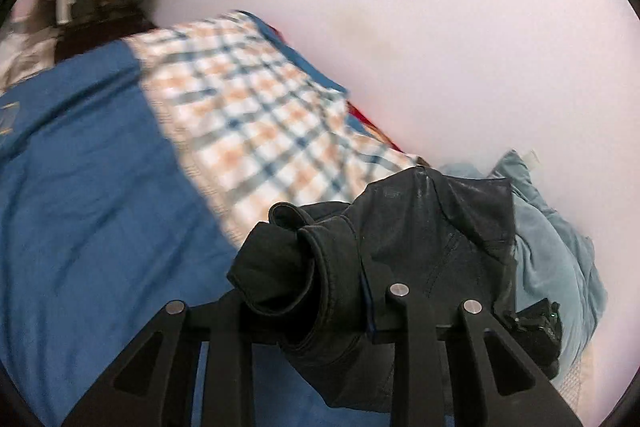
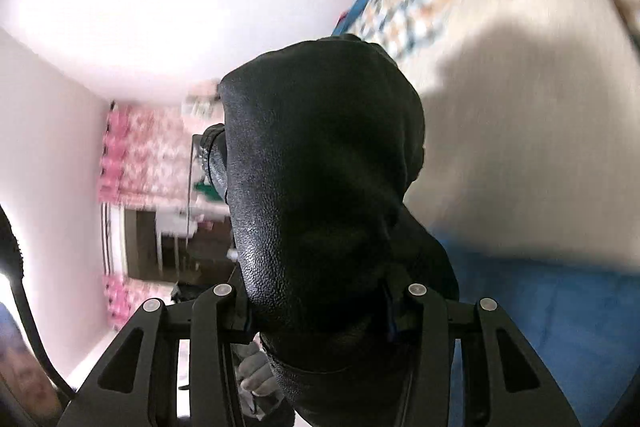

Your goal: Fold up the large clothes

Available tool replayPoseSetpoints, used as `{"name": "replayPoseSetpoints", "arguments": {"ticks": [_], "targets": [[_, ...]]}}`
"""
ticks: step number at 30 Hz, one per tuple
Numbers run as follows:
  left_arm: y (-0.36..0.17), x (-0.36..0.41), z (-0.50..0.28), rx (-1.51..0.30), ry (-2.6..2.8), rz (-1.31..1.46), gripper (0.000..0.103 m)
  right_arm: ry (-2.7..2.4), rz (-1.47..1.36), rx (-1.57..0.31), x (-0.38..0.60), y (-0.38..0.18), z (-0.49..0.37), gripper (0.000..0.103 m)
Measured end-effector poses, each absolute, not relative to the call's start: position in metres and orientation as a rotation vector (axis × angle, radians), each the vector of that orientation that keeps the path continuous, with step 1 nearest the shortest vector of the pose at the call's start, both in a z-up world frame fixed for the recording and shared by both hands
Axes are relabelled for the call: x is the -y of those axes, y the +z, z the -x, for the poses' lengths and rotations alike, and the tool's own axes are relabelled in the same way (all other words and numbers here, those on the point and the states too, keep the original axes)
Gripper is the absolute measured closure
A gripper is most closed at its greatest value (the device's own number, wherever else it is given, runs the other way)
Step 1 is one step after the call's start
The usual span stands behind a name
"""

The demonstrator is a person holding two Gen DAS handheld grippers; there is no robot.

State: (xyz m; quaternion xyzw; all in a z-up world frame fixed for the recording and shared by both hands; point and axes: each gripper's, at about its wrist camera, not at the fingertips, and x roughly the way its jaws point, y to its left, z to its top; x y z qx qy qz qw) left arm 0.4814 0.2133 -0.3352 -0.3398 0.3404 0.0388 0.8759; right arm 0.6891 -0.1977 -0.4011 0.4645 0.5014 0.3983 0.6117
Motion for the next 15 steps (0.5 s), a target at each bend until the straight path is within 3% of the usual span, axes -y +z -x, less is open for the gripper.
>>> {"name": "replayPoseSetpoints", "arguments": {"ticks": [6, 10, 15], "targets": [[-0.428, -0.169, -0.587, -0.870, 0.006, 0.664, 0.079, 0.752, -1.101, -1.233, 0.257, -0.482, -0.760, 0.056], [-0.471, -0.157, -0.608, -0.980, 0.011, 0.598, 0.072, 0.736, -1.069, -1.256, 0.251, -0.494, -0.767, 0.052], [-0.466, -0.155, -0.606, -1.033, 0.019, 0.504, 0.066, 0.604, -0.827, -1.308, 0.238, -0.475, -0.759, 0.032]]}}
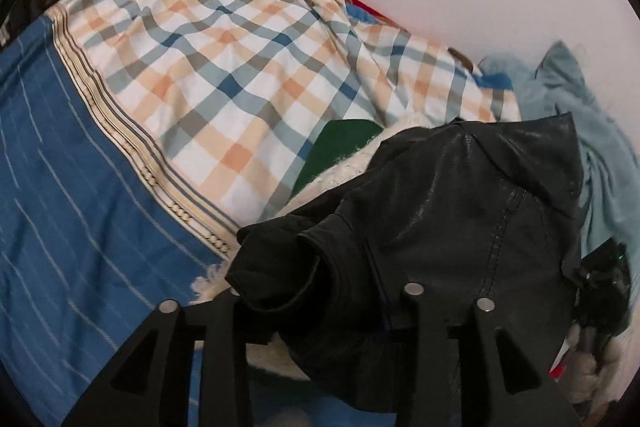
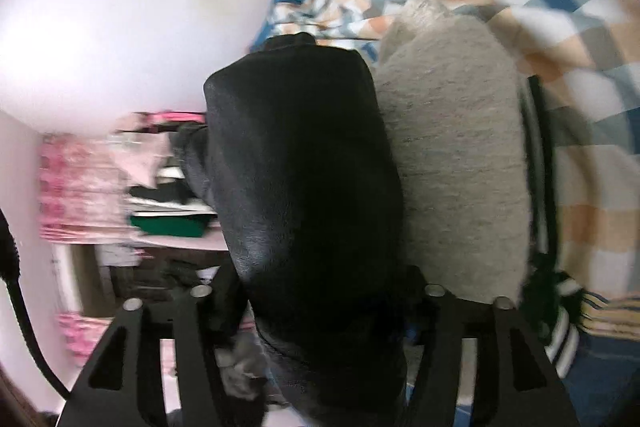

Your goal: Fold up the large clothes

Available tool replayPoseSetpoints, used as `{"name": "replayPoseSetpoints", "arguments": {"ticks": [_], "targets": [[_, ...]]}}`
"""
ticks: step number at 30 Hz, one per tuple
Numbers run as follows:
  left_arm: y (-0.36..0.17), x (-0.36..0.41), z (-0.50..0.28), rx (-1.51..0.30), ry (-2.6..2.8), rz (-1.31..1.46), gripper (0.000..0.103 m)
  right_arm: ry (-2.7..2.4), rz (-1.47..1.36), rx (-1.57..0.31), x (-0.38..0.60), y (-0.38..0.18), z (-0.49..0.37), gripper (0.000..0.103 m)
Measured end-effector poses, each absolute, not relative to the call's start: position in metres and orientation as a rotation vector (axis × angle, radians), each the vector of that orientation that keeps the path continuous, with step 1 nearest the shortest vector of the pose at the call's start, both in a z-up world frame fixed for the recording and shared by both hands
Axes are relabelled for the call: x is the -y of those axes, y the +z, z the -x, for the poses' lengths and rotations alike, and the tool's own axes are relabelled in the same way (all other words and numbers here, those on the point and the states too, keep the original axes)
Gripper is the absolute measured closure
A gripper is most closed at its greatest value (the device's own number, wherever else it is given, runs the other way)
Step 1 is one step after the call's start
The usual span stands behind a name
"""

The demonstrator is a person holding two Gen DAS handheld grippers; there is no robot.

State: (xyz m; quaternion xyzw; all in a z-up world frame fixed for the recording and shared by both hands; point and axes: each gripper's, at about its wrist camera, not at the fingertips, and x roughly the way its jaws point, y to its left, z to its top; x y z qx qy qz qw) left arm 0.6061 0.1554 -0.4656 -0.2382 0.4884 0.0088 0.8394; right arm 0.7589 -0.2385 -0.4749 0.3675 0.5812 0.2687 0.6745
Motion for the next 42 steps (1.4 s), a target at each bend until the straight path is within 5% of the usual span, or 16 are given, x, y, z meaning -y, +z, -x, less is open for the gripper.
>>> {"name": "replayPoseSetpoints", "arguments": {"ticks": [1, 4, 5, 11, 19, 42], "targets": [[-0.461, -0.155, -0.608, -1.031, 0.024, 0.459, 0.059, 0.543, -0.752, -1.303, 0.236, -0.464, -0.756, 0.031], [-0.452, -0.149, -0.612, -1.022, 0.070, 0.333, 0.009, 0.340, -0.508, -1.265, 0.225, -0.431, -0.738, 0.022], [-0.444, -0.145, -0.610, -1.014, 0.086, 0.281, 0.008, 0.255, -0.388, -1.255, 0.216, -0.418, -0.728, 0.020], [-0.409, -0.125, -0.580, -0.980, 0.148, 0.091, 0.006, -0.036, 0.006, -1.189, 0.170, -0.376, -0.638, 0.017], [-0.353, -0.103, -0.507, -0.959, 0.119, -0.021, 0.002, -0.167, 0.013, -1.135, 0.142, -0.328, -0.542, 0.016], [-0.096, -0.120, -0.235, -0.761, 0.074, -0.006, 0.002, -0.207, -0.001, -0.820, 0.100, 0.010, -0.207, 0.015]]}}
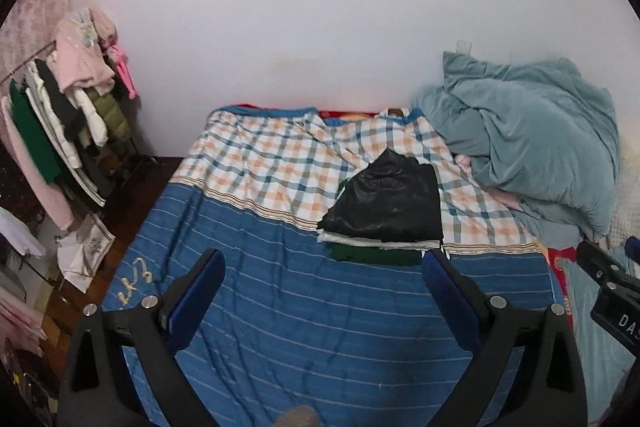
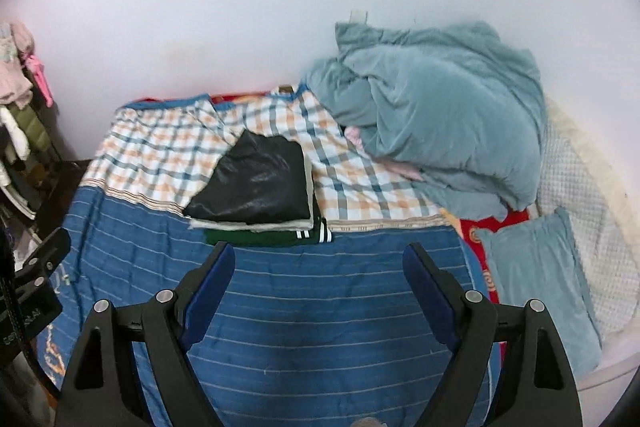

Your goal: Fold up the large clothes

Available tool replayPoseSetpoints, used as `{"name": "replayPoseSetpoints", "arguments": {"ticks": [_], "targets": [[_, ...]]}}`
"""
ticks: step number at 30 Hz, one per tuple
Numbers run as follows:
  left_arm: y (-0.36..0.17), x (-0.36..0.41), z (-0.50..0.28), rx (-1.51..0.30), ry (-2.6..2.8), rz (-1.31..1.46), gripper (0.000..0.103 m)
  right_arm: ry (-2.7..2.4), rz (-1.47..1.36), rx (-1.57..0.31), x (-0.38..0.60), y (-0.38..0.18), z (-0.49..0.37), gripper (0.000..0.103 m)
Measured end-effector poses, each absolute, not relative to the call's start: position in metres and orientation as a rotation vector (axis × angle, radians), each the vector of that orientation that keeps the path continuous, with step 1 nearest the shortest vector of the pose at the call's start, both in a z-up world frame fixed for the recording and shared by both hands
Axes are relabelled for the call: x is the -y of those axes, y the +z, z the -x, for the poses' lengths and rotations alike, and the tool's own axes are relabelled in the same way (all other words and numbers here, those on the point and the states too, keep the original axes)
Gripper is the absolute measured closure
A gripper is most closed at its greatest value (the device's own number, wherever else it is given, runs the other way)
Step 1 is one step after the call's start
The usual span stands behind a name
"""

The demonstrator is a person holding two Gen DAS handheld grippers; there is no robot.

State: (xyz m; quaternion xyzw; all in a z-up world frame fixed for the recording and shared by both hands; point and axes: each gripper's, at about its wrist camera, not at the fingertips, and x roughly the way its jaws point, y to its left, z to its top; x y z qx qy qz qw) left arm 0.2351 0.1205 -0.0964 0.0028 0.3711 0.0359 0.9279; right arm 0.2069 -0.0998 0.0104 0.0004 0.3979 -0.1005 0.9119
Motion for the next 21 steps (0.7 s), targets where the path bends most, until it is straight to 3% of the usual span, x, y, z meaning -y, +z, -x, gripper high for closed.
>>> {"name": "replayPoseSetpoints", "arguments": {"ticks": [11, 21], "targets": [[-0.043, -0.117, -0.163, -0.698, 0.034, 0.004, 0.002, -0.180, -0.004, -0.715, 0.091, 0.088, -0.103, 0.015], [-0.029, -0.114, -0.137, -0.740, 0.024, -0.026, 0.002, -0.194, -0.019, -0.712, 0.091, 0.111, -0.063, 0.015]]}}
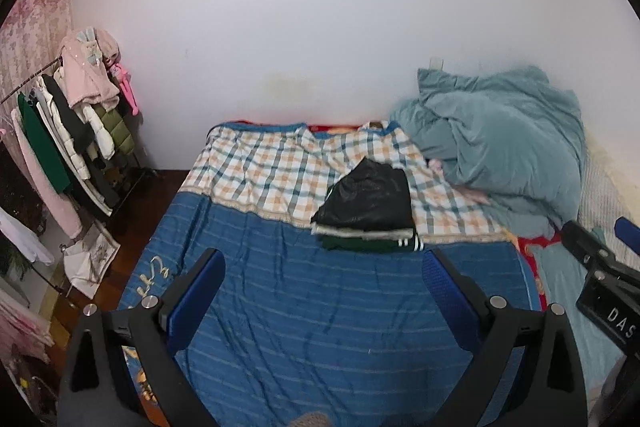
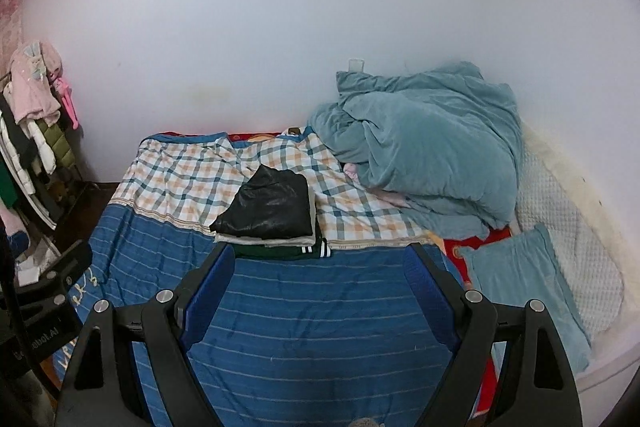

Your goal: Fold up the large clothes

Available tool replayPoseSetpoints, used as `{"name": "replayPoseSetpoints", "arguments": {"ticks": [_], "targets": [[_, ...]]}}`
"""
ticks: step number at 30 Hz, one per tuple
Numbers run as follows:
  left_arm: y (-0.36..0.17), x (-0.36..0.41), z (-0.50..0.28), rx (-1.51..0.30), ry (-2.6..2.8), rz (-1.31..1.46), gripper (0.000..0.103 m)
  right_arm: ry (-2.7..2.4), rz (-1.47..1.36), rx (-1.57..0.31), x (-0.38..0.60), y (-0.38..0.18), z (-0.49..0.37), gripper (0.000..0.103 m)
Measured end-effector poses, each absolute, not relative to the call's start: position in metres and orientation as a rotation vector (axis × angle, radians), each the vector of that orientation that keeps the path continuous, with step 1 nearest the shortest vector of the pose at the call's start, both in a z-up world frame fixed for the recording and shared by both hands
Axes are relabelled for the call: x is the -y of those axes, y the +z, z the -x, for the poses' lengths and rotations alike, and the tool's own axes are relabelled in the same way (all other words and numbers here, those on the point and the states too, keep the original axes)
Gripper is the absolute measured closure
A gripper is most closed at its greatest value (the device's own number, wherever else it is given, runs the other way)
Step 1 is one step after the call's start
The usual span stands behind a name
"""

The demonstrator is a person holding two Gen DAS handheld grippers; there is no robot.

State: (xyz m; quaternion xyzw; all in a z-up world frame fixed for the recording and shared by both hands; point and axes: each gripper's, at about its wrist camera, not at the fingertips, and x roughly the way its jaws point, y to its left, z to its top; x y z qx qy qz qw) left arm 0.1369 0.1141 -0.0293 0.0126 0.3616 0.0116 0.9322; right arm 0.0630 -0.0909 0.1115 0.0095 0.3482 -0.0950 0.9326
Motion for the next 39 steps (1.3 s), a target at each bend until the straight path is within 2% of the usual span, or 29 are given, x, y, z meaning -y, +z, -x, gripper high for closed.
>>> {"name": "replayPoseSetpoints", "arguments": {"ticks": [14, 39], "targets": [[-0.020, -0.116, -0.114, -0.732, 0.033, -0.022, 0.002, -0.188, -0.002, -0.713, 0.083, 0.130, -0.045, 0.015], [-0.014, -0.121, -0.113, -0.703, 0.073, -0.023, 0.002, -0.156, -0.007, -0.719, 0.082, 0.128, -0.053, 0.014]]}}
